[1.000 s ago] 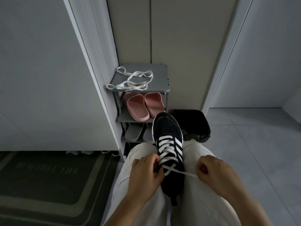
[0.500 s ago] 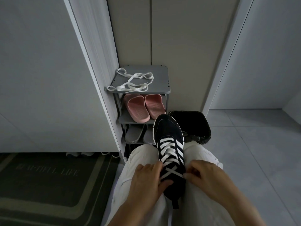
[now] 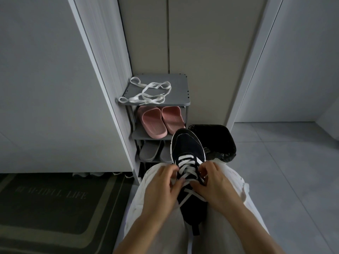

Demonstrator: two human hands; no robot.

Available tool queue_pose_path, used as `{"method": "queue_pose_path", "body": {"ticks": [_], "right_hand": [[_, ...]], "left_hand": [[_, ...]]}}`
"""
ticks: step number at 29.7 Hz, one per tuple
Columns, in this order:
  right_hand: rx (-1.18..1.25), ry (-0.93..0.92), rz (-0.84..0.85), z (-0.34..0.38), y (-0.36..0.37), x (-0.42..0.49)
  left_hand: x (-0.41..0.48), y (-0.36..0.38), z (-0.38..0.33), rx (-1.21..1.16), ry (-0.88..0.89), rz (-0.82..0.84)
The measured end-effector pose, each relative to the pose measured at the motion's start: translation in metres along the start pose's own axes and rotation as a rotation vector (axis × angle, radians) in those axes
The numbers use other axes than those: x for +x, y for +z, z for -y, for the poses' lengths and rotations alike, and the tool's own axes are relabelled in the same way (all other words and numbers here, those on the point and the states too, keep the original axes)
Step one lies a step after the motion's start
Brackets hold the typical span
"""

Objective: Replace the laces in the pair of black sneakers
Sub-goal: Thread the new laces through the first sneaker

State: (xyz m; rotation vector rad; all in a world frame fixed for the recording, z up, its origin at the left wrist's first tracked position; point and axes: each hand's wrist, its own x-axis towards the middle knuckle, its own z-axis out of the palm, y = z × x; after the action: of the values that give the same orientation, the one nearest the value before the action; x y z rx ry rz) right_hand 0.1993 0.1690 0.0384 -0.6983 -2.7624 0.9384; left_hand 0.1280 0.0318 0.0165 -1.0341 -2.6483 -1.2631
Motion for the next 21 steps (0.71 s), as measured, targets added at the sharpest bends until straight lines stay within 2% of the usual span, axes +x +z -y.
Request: {"method": "queue_pose_path", "body": {"ticks": [3,7,11,13,16,21], "right_hand": [[-0.112,-0.015,-0.003,0.005,-0.007,0.0],[-0.186,-0.041,-0.05,0.009,-0.011,-0.008],[-0.199,-0.045,-0.1,0.008,-0.017,-0.014],[-0.109,-0.037,-0.095,0.008,-0.012,-0.018],[0.158,0.012,-0.027,0.007,0.004,-0.025],[0.592,0.073,0.173,0.021,0.006,-0.048]], "left_hand": [[0.015,0.009,-0.006,0.036,-0.031,0.045],[0.009,0.014,-0.006,-0.049,-0.06,0.027],[-0.003,0.016,-0.001,-0.116,0.002,0.04],[-0.004,0.019,0.002,-0.019,0.062,0.057],[-0.001,0.022,0.004,0.12,0.128,-0.017],[-0.001,0.024,0.006,0.013,0.093,-0.044]]}}
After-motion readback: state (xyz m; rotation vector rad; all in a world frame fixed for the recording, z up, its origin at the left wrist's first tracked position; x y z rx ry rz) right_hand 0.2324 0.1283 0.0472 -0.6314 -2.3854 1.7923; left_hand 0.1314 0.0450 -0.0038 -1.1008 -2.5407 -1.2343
